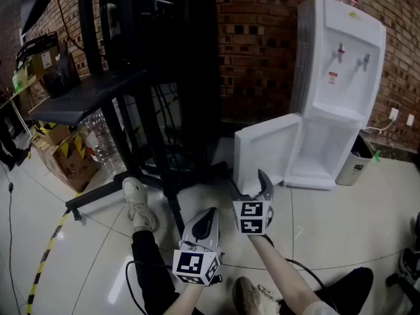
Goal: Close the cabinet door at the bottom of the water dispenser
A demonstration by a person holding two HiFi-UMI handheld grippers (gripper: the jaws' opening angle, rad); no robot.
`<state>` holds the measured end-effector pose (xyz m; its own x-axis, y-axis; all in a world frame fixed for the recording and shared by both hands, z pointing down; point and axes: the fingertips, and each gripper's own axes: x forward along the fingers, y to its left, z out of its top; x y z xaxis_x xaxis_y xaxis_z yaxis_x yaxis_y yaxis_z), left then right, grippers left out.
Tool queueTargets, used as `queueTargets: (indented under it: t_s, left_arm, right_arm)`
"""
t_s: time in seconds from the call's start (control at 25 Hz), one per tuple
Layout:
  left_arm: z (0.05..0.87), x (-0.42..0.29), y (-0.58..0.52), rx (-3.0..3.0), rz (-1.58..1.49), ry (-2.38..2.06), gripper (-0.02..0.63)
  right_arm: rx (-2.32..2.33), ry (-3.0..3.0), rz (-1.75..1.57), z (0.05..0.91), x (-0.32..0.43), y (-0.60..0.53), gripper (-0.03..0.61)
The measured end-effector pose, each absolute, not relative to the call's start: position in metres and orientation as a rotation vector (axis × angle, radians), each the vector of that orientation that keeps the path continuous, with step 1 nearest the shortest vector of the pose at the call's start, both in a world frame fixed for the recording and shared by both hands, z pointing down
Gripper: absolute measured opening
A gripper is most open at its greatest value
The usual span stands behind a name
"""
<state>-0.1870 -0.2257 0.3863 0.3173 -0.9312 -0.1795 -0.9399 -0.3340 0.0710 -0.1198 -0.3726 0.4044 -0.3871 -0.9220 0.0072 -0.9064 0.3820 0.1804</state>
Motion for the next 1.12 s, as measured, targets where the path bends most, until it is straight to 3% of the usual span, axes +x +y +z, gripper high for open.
queueTargets:
  t_s: [0.52,0.76,1.12]
  left_arm:
    - [0.391,-0.194,-0.244,-2.505,0.277,1.777,0.012]
    - [0.406,-0.202,-0.248,-2.526,0.283,1.832,0.012]
    - [0.409,-0.199,-0.249,-2.527,0.242,1.826,0.012]
  right_arm:
    - [1.820,-2.425,-0.098,0.405,-0.138,-0.436,0.377]
    - [1.816,-2.398,-0.122,0.406,-0.131,-0.435,0.190]
    - [1.782,-2.403,-0.132,0.407,-0.125,-0.423,0.193]
